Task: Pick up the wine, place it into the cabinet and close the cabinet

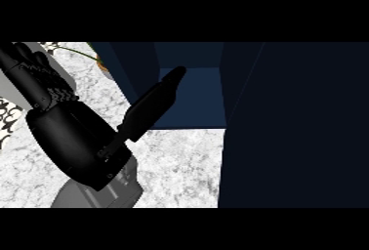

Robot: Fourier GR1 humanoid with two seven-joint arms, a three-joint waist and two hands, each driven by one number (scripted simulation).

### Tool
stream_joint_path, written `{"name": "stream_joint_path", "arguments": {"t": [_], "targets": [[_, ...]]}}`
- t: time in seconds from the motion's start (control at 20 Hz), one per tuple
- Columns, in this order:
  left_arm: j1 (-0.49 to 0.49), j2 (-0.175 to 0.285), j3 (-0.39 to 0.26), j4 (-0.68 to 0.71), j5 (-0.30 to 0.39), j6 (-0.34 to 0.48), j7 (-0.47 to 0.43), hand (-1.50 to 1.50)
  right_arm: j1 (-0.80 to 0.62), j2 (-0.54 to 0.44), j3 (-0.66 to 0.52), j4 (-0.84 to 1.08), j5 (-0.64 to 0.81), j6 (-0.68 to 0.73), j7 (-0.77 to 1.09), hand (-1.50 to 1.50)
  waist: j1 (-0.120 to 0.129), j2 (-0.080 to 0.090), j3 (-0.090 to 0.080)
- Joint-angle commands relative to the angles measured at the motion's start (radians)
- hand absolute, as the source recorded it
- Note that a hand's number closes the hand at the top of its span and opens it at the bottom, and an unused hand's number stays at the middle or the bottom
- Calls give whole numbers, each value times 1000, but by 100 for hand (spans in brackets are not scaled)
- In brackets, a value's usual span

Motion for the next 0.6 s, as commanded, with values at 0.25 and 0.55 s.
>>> {"name": "stream_joint_path", "arguments": {"t": [0.25, 0.55], "targets": [[-172, 0, -34, -35, -241, -232, 333, -150, -42, -6, 31, -83, 14, -30, 70, -150, -8, 1, -3], [-234, 0, -19, -52, -213, -308, 335, -150, -60, 14, 26, -28, 48, -50, 42, -150, -18, 5, -3]]}}
